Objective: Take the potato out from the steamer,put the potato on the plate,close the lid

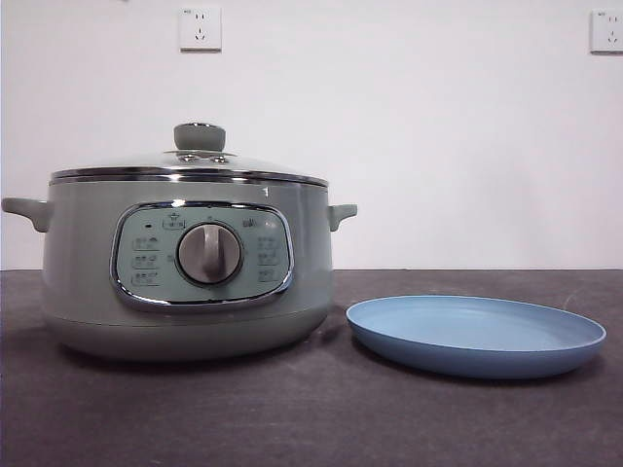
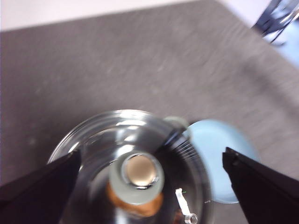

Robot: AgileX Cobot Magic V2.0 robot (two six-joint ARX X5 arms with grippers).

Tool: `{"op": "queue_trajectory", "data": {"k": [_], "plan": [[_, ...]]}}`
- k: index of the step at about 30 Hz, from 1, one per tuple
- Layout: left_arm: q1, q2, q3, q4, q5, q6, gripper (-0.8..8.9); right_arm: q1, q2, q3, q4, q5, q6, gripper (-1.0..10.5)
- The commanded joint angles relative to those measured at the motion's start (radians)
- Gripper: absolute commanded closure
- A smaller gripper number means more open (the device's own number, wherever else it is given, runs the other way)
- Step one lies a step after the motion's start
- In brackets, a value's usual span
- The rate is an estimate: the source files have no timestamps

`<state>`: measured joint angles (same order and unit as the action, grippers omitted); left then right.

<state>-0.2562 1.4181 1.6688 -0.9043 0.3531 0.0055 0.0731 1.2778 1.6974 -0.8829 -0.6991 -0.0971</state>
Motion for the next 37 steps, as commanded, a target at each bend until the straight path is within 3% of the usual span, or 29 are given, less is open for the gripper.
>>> {"op": "queue_trajectory", "data": {"k": [1, 10, 16, 19, 33, 37], "plan": [[-0.044, 0.05, 0.003, 0.005, -0.074, -0.003, 2.83, 0.002, -0.002, 0.004, 0.004, 0.001, -0.004, 2.6], [-0.121, 0.224, 0.003, 0.0, -0.2, -0.001, 2.83, 0.002, -0.002, 0.004, -0.002, 0.003, 0.003, 2.6], [-0.124, 0.283, 0.003, -0.047, -0.221, 0.002, 2.84, 0.002, -0.002, 0.004, -0.006, 0.009, 0.003, 2.6], [-0.126, 0.284, 0.003, -0.049, -0.22, 0.004, 2.84, 0.002, -0.002, 0.004, -0.011, 0.052, 0.003, 2.6], [-0.159, 0.304, 0.002, -0.071, -0.222, 0.021, 2.85, 0.016, -0.003, 0.004, -0.034, 0.051, 0.018, 2.6], [-0.161, 0.305, 0.002, -0.077, -0.222, 0.021, 5.31, 0.016, -0.004, 0.004, -0.047, 0.051, 0.023, 2.6]]}}
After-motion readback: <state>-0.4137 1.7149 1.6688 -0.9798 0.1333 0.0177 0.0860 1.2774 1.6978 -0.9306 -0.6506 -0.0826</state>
